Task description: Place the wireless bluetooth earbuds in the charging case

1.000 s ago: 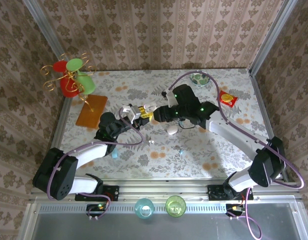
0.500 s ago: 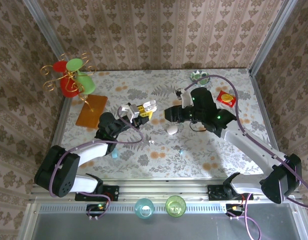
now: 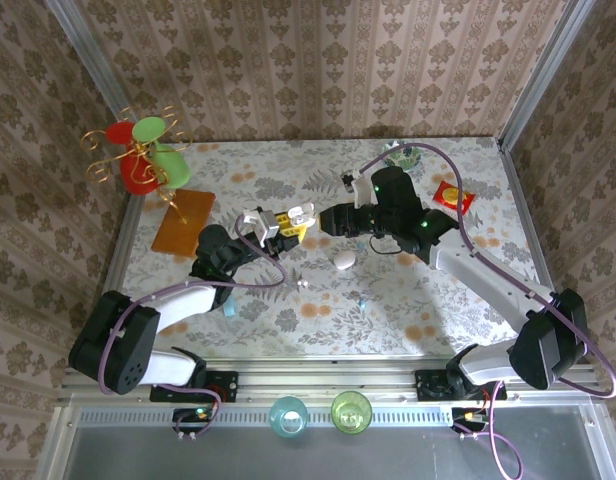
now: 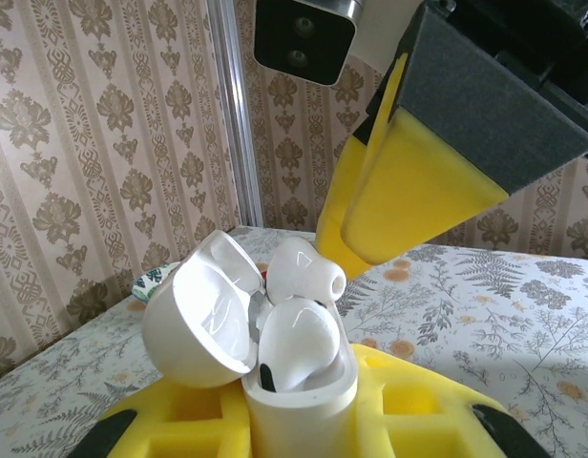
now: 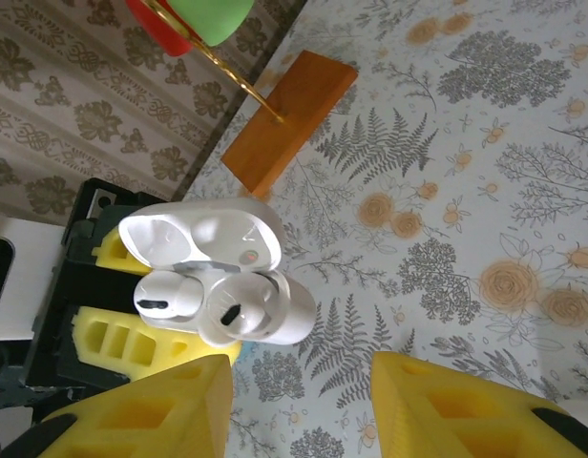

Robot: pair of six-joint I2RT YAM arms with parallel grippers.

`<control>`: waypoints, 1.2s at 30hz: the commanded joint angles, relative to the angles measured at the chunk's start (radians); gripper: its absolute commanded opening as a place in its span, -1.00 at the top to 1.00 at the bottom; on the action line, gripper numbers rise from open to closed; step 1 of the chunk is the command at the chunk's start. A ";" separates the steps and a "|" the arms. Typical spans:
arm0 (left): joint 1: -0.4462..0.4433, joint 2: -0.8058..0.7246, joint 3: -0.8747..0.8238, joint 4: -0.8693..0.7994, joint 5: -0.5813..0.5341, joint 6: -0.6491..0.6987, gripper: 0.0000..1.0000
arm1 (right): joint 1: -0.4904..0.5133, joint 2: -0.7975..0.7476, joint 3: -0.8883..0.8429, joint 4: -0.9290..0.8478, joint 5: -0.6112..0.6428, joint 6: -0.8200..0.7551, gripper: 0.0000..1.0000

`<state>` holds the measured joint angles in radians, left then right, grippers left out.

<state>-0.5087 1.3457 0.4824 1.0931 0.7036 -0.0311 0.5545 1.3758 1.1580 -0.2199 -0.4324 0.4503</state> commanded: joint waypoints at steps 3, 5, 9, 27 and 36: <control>0.006 -0.013 0.004 0.022 0.034 -0.010 1.00 | 0.002 0.044 0.047 0.031 -0.050 0.020 0.11; 0.006 -0.014 0.007 0.024 0.037 -0.011 1.00 | 0.002 0.055 0.056 0.022 -0.052 0.018 0.10; 0.004 -0.021 0.010 0.022 0.040 -0.015 1.00 | 0.004 0.069 0.060 0.023 -0.055 0.018 0.09; -0.005 -0.018 0.016 0.031 0.039 -0.022 1.00 | 0.027 0.082 0.097 -0.008 -0.013 -0.012 -0.21; 0.007 0.003 0.002 0.053 0.073 0.030 1.00 | 0.016 -0.015 0.066 0.043 0.037 0.022 -0.50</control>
<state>-0.5087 1.3457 0.4824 1.0893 0.7341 -0.0292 0.5762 1.4078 1.2205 -0.2100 -0.4309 0.4522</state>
